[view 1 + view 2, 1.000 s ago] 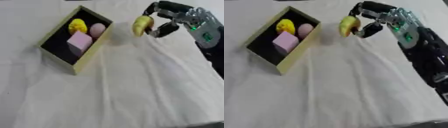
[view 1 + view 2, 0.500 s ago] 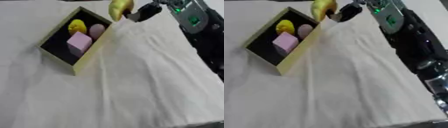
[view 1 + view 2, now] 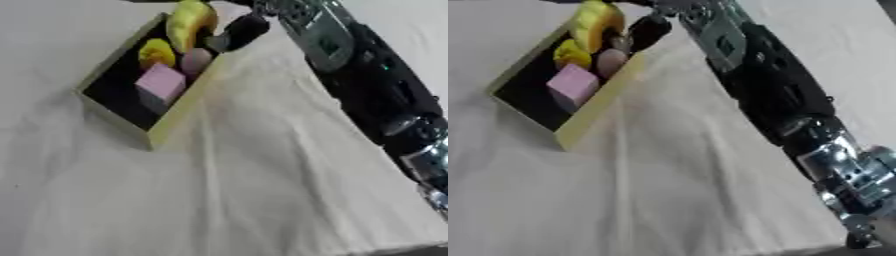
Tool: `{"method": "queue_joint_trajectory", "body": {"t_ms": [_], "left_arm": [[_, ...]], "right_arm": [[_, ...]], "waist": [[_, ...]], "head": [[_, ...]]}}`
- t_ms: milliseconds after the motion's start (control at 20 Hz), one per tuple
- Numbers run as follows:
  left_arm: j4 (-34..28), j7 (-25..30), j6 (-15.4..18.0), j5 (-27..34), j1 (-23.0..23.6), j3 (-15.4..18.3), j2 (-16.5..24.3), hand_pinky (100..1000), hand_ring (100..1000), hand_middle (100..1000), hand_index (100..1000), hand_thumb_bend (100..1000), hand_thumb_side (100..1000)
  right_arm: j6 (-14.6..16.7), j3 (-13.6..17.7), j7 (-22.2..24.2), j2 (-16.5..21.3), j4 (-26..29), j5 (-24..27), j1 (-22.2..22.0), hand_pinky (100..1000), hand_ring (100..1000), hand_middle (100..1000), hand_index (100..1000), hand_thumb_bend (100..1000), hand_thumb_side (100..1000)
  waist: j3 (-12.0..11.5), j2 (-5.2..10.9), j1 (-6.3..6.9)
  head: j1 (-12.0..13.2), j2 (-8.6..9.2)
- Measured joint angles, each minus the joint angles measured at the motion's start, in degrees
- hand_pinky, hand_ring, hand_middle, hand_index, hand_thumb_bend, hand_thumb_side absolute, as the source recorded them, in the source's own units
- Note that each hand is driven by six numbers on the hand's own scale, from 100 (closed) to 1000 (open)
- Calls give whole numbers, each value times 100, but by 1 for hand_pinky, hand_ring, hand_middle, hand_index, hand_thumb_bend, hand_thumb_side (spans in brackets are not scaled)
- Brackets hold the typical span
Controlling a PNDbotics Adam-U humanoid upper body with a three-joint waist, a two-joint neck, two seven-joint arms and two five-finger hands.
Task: Pick up objects on the table and place them in the box.
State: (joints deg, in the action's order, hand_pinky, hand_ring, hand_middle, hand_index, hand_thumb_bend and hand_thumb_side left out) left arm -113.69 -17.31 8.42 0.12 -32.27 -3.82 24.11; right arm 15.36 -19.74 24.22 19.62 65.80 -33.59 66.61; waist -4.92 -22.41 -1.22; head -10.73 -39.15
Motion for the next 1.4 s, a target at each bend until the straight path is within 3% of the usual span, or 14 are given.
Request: {"method": "queue_joint_trajectory", "body": {"t_ms": [300, 550, 650, 750, 800, 900, 1200, 1400], "left_arm": [[0, 7, 58, -12, -71, -32, -46, 738, 770, 730, 878, 188, 516], [0, 10, 60, -9, -86, -57, -49, 737, 769, 730, 878, 189, 514], [0, 10, 60, -7, -87, -57, -49, 737, 769, 730, 878, 188, 515], [0, 10, 59, 0, -87, -57, -50, 737, 769, 730, 878, 188, 516], [0, 11, 58, 2, -87, -57, -50, 736, 769, 730, 878, 187, 517], [0, 13, 56, 3, -87, -57, -50, 736, 769, 730, 878, 187, 518], [0, 23, 37, 3, -81, -57, -51, 735, 768, 729, 878, 188, 523], [0, 20, 23, 3, -59, -57, -51, 735, 768, 728, 878, 184, 522]], "right_arm": [[210, 34, -444, -444, -604, -623, 7, 798, 810, 537, 682, 100, 100], [456, 71, -640, -580, -880, -1016, 5, 817, 844, 605, 739, 100, 100], [583, 86, -655, -581, -934, -1095, 5, 831, 874, 658, 780, 100, 158], [726, 102, -618, -580, -984, -1167, 3, 845, 901, 712, 819, 100, 245], [804, 104, -583, -580, -1002, -1187, 3, 862, 931, 759, 855, 100, 330], [970, 104, -468, -579, -1026, -1202, -1, 879, 959, 792, 878, 123, 392], [1273, 199, -91, -533, -1022, -1112, 1, 891, 977, 785, 880, 138, 459], [1256, 214, -17, -435, -875, -990, 1, 892, 980, 788, 891, 173, 415]], "waist": [[-102, -62, -23], [-112, -65, -28], [-112, -65, -30], [-112, -65, -32], [-112, -65, -32], [-111, -65, -34], [-95, -65, -36], [-66, -64, -36]], "head": [[-95, 45], [-102, 59], [-98, 65], [-94, 67], [-93, 68], [-88, 68], [-41, 68], [-10, 84]]}}
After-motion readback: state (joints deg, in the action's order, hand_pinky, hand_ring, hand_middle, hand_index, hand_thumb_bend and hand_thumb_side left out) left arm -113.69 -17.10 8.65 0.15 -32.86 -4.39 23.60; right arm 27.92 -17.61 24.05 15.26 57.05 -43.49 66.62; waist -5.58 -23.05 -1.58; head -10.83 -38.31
